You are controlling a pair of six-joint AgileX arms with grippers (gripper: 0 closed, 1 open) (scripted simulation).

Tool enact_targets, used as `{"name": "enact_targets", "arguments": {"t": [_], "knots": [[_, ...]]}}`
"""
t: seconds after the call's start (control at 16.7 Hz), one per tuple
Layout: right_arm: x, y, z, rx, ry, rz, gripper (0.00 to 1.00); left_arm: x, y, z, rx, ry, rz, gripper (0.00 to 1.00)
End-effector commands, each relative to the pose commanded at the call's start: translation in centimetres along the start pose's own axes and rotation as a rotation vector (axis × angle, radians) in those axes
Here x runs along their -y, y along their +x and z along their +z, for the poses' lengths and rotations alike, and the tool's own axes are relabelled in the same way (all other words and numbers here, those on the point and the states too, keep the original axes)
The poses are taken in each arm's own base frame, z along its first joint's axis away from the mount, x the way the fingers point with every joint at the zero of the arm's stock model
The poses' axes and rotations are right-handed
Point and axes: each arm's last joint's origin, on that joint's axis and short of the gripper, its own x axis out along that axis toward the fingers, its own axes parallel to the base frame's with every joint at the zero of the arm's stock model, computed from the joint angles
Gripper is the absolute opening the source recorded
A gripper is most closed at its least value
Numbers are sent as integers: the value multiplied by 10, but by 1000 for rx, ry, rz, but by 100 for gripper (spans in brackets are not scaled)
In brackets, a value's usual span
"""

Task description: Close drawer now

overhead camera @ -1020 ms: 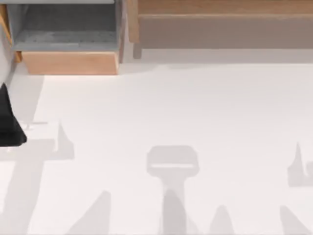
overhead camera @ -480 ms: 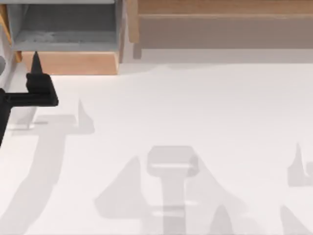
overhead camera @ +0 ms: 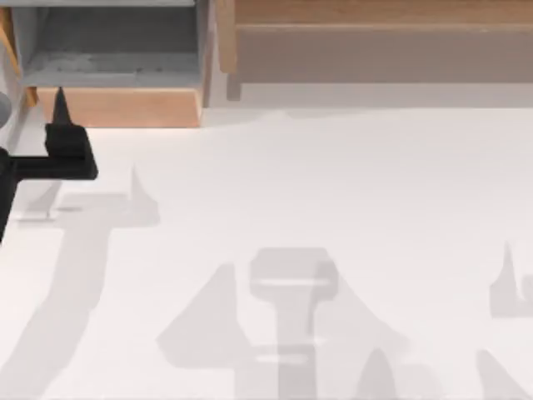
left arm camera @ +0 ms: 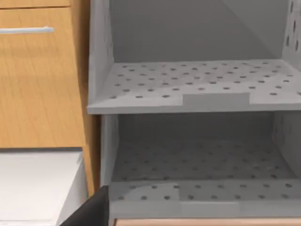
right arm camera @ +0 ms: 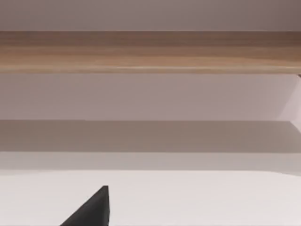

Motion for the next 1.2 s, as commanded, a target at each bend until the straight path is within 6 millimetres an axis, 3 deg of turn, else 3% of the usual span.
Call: {"name": "enact_targets", "arguments": {"t": [0.18,0.42,0.84,1.2], "knots": [[0,0,0,0,0,0,100,-14,11,-12,-31,121,10,100],[0,0,0,0,0,0,100,-46,28,-39,-92,361,1,100],[0,0,0,0,0,0,100,-124,39,-91,-132,854,-65,100],[0,0,0,0,0,0,100,-188,37,-116,-35,1292,-55,100]]}}
